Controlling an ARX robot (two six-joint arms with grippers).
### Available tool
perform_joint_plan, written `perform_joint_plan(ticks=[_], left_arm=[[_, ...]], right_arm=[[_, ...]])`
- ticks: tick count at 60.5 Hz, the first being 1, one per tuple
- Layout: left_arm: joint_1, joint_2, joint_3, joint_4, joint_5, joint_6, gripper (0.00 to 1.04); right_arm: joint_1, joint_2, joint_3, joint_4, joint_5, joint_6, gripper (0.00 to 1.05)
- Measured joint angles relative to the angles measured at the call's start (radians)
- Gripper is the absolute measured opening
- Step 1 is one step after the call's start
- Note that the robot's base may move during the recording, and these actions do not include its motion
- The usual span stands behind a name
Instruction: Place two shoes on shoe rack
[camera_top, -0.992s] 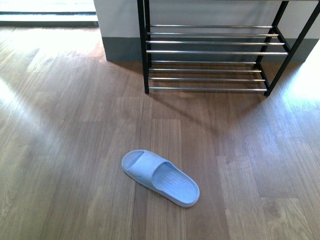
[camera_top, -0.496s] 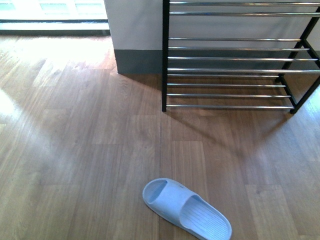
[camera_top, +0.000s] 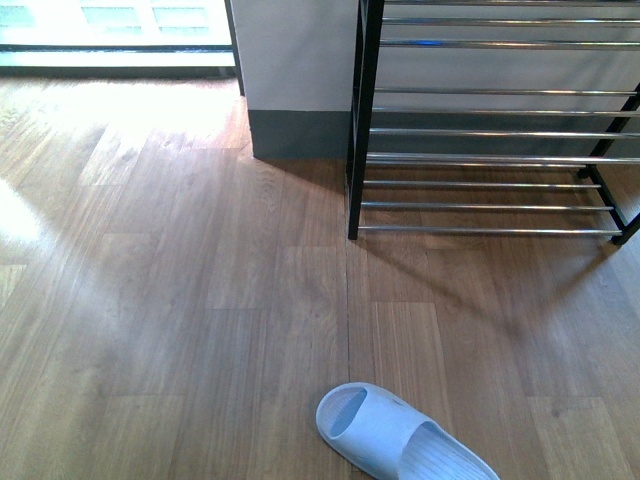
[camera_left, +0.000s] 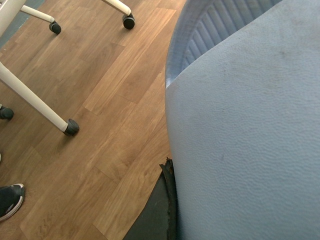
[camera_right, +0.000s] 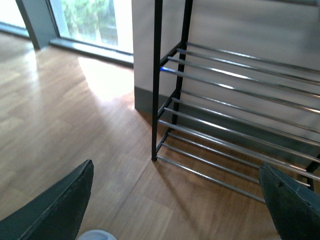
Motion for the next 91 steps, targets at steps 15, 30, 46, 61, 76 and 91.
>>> perform_joint_plan(ticks=[15,30,46,61,76,91], left_arm=[[0.000,0.000,0.000,0.000,-0.002,0.000,0.02],[0.000,0.000,0.000,0.000,-0.002,0.000,0.02],[0.000,0.000,0.000,0.000,-0.002,0.000,0.02],[0.000,0.000,0.000,0.000,-0.002,0.000,0.02],[0.000,0.000,0.000,0.000,-0.002,0.000,0.02],[0.000,0.000,0.000,0.000,-0.002,0.000,0.02]], right_arm=[[0.024,0.733,0.198,0.134,-0.003,-0.207,0.96],[0.061,1.133,0.360,0.180,-0.025,-0.301,0.96],[0.079,1.394,0.486,0.110,-0.064,-0.393,0.96],[0.077,1.615,0.613,0.122,-0.020,-0.444,0.96],[0.146,1.870,0.818,0.175,-0.020,-0.404,0.96],[0.168,1.921,0.879,0.200,-0.014,-0.328,0.96]])
